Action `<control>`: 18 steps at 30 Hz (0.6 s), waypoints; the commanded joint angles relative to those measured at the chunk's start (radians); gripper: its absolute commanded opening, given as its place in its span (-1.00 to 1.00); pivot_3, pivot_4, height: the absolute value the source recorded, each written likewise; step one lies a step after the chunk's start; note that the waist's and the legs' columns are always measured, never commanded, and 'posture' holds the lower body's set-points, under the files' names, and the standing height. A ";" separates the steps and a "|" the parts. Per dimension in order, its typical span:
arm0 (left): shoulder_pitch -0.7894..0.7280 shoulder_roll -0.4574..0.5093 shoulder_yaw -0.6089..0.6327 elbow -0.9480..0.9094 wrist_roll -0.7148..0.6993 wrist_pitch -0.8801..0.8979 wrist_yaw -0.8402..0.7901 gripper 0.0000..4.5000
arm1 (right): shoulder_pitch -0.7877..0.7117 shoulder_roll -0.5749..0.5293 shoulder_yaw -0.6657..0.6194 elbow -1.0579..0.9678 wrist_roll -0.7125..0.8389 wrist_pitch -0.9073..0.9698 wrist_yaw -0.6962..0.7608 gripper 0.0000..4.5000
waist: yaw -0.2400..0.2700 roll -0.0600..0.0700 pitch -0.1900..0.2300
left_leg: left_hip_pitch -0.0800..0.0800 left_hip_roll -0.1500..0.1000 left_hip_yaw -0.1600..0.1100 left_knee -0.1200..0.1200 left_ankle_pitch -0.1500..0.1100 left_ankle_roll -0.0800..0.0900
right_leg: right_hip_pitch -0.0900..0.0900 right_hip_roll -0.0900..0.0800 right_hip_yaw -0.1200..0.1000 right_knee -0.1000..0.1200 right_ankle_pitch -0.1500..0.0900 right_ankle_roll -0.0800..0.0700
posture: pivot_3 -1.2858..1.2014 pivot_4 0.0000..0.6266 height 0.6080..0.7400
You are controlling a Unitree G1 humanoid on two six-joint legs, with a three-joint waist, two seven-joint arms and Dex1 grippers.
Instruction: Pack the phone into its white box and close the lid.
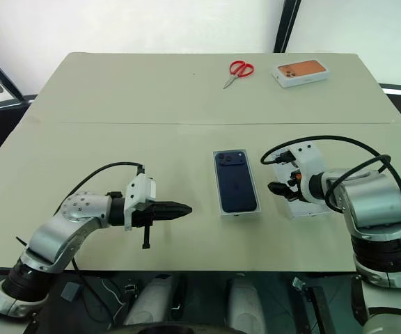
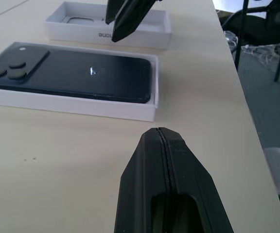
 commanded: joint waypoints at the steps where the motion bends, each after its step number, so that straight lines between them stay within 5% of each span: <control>1: 0.010 0.001 0.019 -0.018 0.001 -0.044 -0.005 -1.00 | -0.009 0.008 -0.037 0.006 0.047 0.011 -0.022 0.08 | -0.001 0.000 0.000 | 0.000 0.000 0.000 0.000 0.000 0.000 | 0.000 0.000 0.000 0.000 0.000 0.000 | 0.03 -0.52 0.35; 6: 0.020 -0.012 0.025 -0.018 0.000 -0.050 0.013 -1.00 | -0.013 0.004 -0.052 0.027 0.091 0.011 -0.052 -0.98 | -0.002 0.000 0.000 | 0.000 0.000 0.000 0.000 0.000 0.000 | 0.000 0.003 0.000 0.000 0.000 0.000 | 0.03 -0.52 0.35; 13: 0.023 -0.021 0.055 0.010 -0.005 -0.055 0.040 -1.00 | -0.112 0.017 -0.136 0.082 0.192 0.011 -0.100 -0.98 | -0.008 0.001 0.000 | 0.000 0.001 0.000 0.000 0.000 0.001 | 0.000 0.004 0.000 0.001 0.000 0.000 | 0.03 -0.52 0.35; 18: 0.022 -0.030 0.115 0.058 -0.012 -0.057 0.069 -1.00 | -0.298 0.050 -0.254 0.222 0.537 0.011 -0.198 -0.98 | -0.023 0.002 0.001 | 0.000 0.002 0.000 0.000 0.000 0.001 | -0.001 0.005 0.000 0.002 0.000 0.000 | 0.03 -0.52 0.35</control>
